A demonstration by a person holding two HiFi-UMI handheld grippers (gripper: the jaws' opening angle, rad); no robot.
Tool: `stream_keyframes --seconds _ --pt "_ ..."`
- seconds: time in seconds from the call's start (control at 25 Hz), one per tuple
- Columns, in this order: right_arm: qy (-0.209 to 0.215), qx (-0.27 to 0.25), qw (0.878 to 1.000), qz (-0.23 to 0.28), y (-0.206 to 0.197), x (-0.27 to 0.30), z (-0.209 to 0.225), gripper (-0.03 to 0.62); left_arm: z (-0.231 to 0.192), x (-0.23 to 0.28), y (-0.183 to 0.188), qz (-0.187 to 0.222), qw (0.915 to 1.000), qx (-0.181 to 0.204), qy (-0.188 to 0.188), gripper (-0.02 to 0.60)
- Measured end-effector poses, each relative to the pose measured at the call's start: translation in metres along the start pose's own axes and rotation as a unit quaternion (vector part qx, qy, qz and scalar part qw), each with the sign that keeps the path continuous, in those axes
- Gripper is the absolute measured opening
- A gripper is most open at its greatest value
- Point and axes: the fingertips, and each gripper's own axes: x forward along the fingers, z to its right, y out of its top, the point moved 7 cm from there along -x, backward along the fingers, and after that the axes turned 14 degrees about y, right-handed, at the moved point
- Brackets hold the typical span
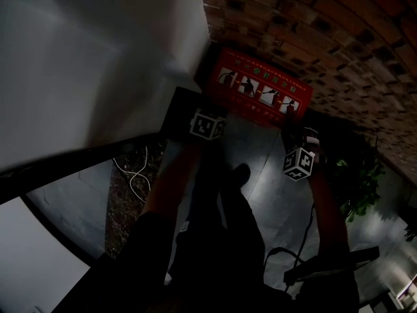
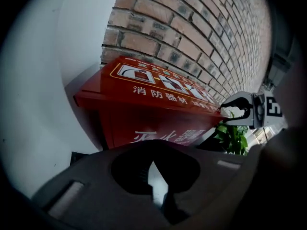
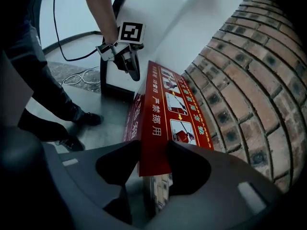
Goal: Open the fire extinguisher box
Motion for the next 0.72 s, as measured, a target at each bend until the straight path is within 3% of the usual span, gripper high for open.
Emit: stream_keyframes --seconds 0.28,0.72 --pt "-0.002 -0.004 1.0 0.003 0.003 -0.007 0.0 0.172 -0.006 0.007 0.015 0.011 0.9999 -0.002 0.007 0.0" --pt "-0.007 0.025 0.998 0.053 0.007 -0.033 0.009 0.146 -0.007 0.011 0.019 0.027 0.9996 0.006 0.008 0.0"
